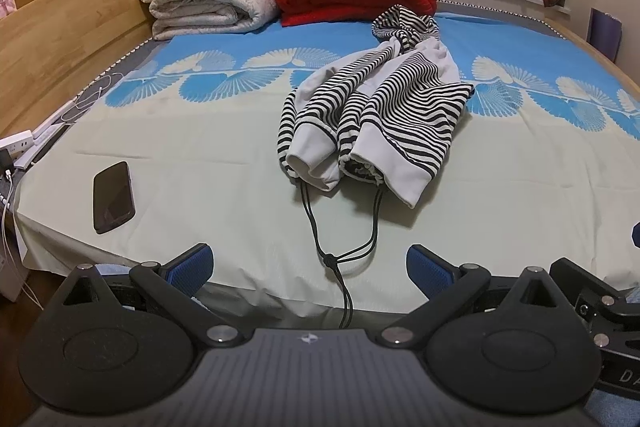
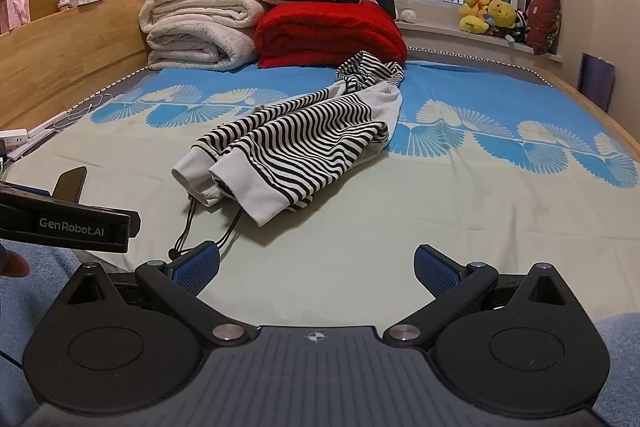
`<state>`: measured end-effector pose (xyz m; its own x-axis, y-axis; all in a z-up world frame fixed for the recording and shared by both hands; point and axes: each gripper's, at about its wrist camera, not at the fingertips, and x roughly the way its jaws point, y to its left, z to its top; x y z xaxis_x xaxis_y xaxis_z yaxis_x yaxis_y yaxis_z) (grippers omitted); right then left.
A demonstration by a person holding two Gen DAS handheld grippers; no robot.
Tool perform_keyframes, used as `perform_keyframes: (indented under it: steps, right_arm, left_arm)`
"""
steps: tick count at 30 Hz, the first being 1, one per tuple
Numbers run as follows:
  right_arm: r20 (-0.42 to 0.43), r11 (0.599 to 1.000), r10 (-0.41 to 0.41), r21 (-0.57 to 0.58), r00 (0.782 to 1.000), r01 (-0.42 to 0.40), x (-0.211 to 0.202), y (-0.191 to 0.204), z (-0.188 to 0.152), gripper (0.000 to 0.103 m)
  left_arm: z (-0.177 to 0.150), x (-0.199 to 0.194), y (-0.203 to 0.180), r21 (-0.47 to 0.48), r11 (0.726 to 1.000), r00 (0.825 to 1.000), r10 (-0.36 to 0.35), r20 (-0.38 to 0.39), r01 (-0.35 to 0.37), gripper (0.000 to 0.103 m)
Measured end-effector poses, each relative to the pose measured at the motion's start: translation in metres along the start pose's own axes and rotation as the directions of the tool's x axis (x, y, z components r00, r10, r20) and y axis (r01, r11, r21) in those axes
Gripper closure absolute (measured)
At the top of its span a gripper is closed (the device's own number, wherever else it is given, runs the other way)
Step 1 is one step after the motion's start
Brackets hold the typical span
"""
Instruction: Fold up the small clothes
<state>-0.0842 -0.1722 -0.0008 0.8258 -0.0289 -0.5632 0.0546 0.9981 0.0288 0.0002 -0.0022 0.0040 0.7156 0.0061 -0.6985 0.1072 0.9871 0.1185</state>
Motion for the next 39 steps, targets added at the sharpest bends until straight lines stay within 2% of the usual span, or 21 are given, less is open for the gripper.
perform_keyframes:
  steps: [39]
  right_arm:
    - [-0.019,1.0,0.011,-0.003,1.0,-0.011,0.0031,0.0008,-0.0001,0.001]
  left_arm:
    - [-0.0007,0.0015,0.001,-0.001,1.0,1.0,-0.002,-0.005,0.002,0.0]
